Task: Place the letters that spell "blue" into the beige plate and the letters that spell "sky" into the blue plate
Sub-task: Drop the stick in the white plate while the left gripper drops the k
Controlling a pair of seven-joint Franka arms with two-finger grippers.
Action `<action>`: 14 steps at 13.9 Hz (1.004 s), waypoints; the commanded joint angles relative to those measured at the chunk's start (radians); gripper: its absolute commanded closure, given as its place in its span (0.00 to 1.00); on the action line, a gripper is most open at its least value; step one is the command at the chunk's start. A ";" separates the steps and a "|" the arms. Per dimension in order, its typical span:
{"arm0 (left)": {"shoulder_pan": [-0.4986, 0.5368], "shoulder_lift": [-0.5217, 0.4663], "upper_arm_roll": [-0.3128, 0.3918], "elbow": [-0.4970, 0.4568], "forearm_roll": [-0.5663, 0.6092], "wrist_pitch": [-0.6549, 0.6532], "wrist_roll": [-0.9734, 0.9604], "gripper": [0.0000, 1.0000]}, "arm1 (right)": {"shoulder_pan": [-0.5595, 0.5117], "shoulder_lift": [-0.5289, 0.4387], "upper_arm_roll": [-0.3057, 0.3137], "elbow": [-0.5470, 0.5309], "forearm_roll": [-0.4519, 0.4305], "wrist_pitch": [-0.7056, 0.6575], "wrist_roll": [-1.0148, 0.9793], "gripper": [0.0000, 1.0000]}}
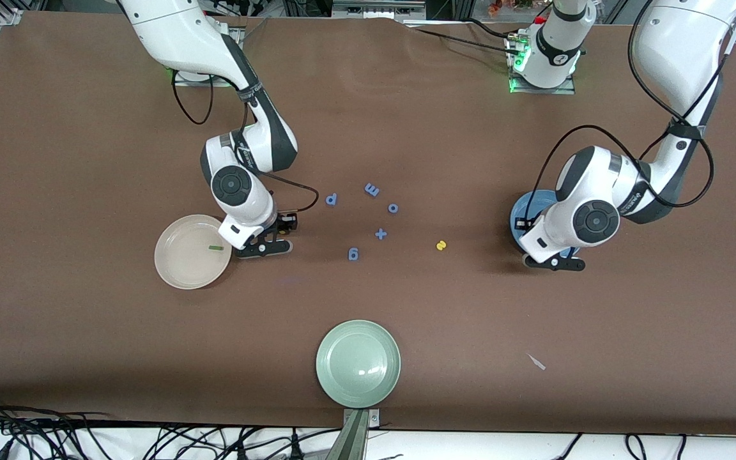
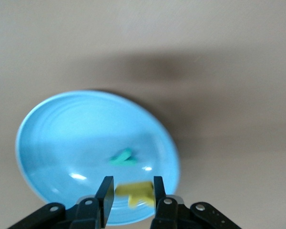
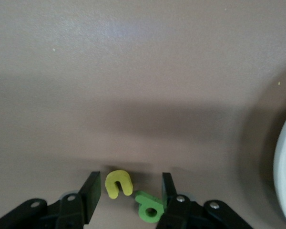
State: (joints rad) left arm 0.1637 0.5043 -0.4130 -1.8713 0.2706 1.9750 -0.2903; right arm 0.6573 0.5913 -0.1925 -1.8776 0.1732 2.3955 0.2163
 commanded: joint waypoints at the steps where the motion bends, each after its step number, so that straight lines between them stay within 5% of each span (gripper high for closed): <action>1: 0.013 -0.075 -0.015 -0.083 0.051 0.021 0.010 0.17 | 0.002 -0.011 0.011 -0.040 0.019 0.048 0.002 0.40; 3: 0.005 -0.073 -0.016 -0.053 0.038 0.018 0.007 0.02 | 0.002 -0.013 0.013 -0.046 0.020 0.050 0.003 0.40; 5: -0.021 -0.069 -0.032 0.007 -0.025 0.011 0.000 0.01 | 0.002 -0.016 0.018 -0.044 0.020 0.051 -0.005 0.40; 7: -0.080 -0.031 -0.039 0.082 -0.050 0.011 -0.007 0.05 | 0.001 -0.016 0.028 -0.044 0.020 0.074 -0.018 0.40; 9: -0.151 0.022 -0.038 0.161 -0.051 0.011 -0.099 0.21 | -0.001 -0.013 0.034 -0.044 0.020 0.086 -0.020 0.40; 14: -0.256 0.193 -0.035 0.323 -0.047 0.019 -0.462 0.21 | -0.004 -0.015 0.038 -0.087 0.025 0.134 -0.048 0.41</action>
State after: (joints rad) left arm -0.0624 0.6043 -0.4573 -1.6435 0.2290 2.0032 -0.6625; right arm 0.6588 0.5918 -0.1613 -1.9149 0.1738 2.4741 0.2025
